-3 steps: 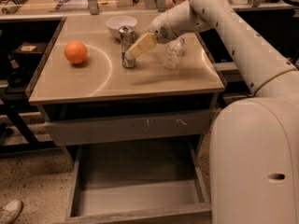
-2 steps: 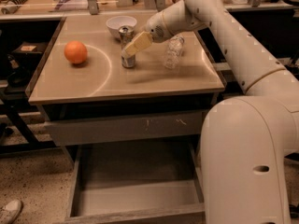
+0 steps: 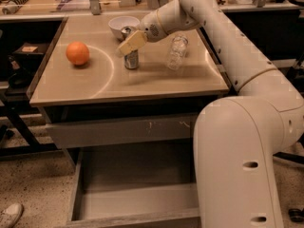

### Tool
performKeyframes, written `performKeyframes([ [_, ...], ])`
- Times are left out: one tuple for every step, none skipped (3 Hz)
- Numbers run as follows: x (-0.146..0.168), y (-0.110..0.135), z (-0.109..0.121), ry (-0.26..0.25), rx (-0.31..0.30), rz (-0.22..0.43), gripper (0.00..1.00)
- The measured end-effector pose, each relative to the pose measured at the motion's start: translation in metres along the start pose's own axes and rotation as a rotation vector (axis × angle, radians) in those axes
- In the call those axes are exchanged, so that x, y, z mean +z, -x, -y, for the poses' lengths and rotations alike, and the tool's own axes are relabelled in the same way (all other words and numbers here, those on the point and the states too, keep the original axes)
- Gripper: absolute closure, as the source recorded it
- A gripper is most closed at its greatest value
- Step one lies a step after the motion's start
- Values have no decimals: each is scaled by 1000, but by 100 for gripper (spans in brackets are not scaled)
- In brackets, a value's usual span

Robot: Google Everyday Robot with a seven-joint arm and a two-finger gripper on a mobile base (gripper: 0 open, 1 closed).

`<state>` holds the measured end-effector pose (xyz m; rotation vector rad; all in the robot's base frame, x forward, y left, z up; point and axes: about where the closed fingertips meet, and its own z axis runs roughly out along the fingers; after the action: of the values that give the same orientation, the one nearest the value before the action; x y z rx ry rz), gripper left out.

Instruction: Place redbull can into middle drawer

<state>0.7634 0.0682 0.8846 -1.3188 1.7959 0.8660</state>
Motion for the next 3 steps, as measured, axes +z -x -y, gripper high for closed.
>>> performKeyframes([
  [4, 8, -9, 18, -6, 10, 0],
  [4, 8, -10, 18, -6, 10, 19],
  [4, 8, -10, 18, -6, 10, 42],
])
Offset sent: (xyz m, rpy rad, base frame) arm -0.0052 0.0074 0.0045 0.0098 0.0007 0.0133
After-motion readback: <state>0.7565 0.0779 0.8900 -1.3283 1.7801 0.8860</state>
